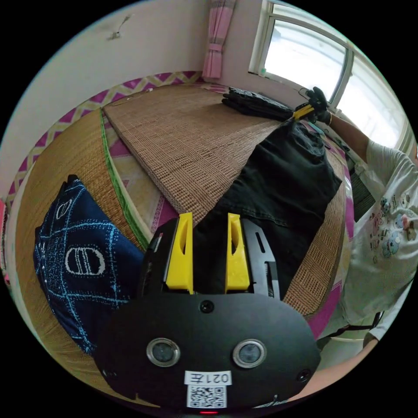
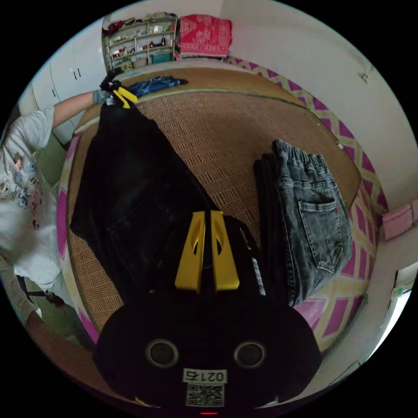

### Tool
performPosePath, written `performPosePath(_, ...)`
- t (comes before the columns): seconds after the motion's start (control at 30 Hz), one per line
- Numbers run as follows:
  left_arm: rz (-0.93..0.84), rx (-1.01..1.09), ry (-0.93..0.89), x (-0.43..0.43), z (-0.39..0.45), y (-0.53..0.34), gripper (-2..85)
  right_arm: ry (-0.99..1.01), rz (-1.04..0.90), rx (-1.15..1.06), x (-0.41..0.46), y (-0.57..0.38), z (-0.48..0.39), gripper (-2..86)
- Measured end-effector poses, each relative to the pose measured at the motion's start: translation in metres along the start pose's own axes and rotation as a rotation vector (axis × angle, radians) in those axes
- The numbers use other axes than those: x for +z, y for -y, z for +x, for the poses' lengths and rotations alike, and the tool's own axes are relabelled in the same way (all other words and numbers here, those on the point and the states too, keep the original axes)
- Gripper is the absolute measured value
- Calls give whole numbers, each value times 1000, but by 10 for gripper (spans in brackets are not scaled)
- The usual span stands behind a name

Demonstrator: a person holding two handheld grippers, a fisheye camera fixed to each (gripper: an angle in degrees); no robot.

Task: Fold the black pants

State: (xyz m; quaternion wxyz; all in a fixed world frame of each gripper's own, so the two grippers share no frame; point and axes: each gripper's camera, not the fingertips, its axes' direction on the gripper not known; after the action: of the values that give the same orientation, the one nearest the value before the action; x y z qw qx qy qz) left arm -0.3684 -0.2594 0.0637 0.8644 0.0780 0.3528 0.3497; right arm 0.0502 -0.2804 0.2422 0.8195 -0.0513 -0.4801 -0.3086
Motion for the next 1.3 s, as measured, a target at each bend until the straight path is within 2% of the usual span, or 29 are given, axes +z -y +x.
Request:
performPosePath(0.13, -19, 8, -21, 7, 6, -1, 98, -3, 59, 25, -20, -23, -4, -1)
performPosePath(0.23, -34, 48, -12, 8, 15, -3, 18, -29, 83, 20, -33, -34, -10, -2)
performPosePath(0.3, -16, 75, 19, 6, 23, -7, 1, -38, 100, 21, -41, -41, -13, -3)
performPosePath(0.4, 47, 82, 40, -6, 33, -16, -7, -32, 125, 34, -52, -56, -14, -3)
performPosePath(0.67, 348, 104, 19, -92, 86, -74, -9, -76, 212, 5, -109, -111, -58, -4)
performPosePath(0.83, 371, 148, -30, -123, 145, -129, -9, -32, 248, -17, -151, -184, -136, -5)
performPosePath(1.0, 325, 85, -101, -115, 188, -180, -9, 31, 178, 13, -152, -246, -204, -6)
performPosePath(1.2, 264, -89, -213, -74, 208, -234, -9, 118, 50, 163, -95, -315, -242, -4)
performPosePath(1.3, 264, -196, -246, -52, 207, -253, -9, 124, 114, 264, -80, -341, -240, 1)
